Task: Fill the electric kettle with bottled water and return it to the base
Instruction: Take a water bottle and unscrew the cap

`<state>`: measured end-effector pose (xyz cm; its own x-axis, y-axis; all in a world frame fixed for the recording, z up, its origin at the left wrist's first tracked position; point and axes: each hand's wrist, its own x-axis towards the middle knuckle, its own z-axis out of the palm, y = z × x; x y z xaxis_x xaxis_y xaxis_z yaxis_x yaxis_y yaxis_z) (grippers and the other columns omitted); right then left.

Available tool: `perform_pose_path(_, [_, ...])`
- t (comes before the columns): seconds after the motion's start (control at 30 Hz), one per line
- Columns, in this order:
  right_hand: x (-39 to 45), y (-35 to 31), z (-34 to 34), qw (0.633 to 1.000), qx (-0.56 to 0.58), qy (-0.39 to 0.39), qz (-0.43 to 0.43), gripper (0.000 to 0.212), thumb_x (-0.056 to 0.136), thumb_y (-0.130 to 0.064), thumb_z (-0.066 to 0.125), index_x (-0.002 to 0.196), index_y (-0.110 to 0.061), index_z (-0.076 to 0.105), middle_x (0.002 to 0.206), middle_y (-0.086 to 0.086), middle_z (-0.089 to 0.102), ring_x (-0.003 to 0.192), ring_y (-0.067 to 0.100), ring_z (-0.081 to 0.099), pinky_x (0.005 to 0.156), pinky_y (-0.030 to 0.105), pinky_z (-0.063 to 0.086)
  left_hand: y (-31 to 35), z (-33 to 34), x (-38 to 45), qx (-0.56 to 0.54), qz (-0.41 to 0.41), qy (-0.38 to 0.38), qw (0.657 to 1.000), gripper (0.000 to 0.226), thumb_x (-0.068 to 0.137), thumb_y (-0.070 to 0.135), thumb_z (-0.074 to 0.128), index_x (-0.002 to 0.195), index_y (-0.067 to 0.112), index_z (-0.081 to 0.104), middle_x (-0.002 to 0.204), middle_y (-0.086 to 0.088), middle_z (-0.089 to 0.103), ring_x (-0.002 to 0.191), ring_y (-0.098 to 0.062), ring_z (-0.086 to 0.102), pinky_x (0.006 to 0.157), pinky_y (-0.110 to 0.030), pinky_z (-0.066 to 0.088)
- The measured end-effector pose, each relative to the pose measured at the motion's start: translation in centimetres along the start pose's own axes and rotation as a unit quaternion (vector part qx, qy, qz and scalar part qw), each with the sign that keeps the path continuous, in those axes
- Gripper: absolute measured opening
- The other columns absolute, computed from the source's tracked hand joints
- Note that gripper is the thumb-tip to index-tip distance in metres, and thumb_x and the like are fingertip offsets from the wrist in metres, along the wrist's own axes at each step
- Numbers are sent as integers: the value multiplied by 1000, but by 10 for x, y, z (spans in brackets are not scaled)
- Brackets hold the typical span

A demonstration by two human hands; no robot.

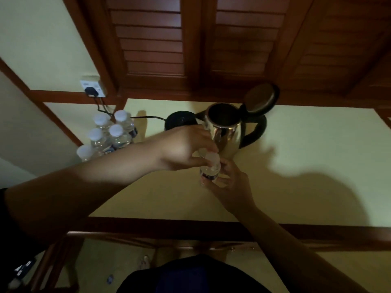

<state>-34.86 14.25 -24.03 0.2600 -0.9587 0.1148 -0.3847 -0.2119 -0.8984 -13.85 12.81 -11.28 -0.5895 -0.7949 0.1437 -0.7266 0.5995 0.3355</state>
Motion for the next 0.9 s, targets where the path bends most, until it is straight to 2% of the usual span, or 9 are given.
perform_pose_path(0.07, [-1,7,-14,1000,10,-6,-10,61,83,-33,90,136,-22,63,124,-11,74,115,-1,67,89,27,63,10,2,15,-1,3,-25,1000,32,91,40,75,116,20,75,110,5,71,103,-15,64,88,-38,54])
perform_pose_path(0.17, [-1,11,-27,999,22,-30,-34,63,85,-32,89,140,-27,59,125,-15,72,116,-1,67,91,24,61,19,-1,27,0,9,-50,999,31,90,42,73,116,25,74,108,9,69,101,-9,65,85,-38,55])
perform_pose_path(0.23, [2,14,-31,997,41,-59,-43,66,86,-30,89,143,-30,56,129,-18,71,117,0,68,95,25,59,22,-1,30,7,-2,-54,999,39,91,45,70,123,22,72,113,6,68,106,-10,64,88,-38,55])
perform_pose_path(0.37, [6,25,-28,993,60,-85,-49,58,91,-29,85,142,-25,57,129,-14,71,116,7,69,97,42,59,23,2,33,21,-9,-76,997,46,93,50,65,130,23,69,117,6,67,109,-12,65,89,-40,55])
perform_pose_path(0.47, [6,31,-23,993,66,-87,-52,55,93,-29,83,141,-22,58,128,-11,71,116,9,69,95,46,59,23,-1,30,31,-12,-88,996,45,94,52,63,131,28,67,122,9,65,113,-12,64,90,-41,55])
perform_pose_path(0.57, [7,34,-22,993,65,-91,-50,55,92,-32,83,141,-23,58,129,-11,71,118,7,68,96,44,59,23,-2,29,41,-11,-98,994,46,94,53,60,135,30,63,127,10,63,118,-11,61,93,-41,54])
perform_pose_path(0.7, [4,33,-23,993,60,-91,-54,57,93,-28,82,144,-27,58,132,-12,71,120,2,67,97,26,56,21,1,29,29,-8,-103,994,42,96,50,61,132,29,64,124,10,63,116,-12,62,92,-40,54])
perform_pose_path(0.9, [0,30,-22,994,60,-77,-46,49,91,-26,84,136,-26,64,123,-10,75,112,6,72,94,40,61,18,7,25,-8,-1,-77,997,36,96,40,65,128,23,65,121,9,61,114,-12,62,90,-40,52])
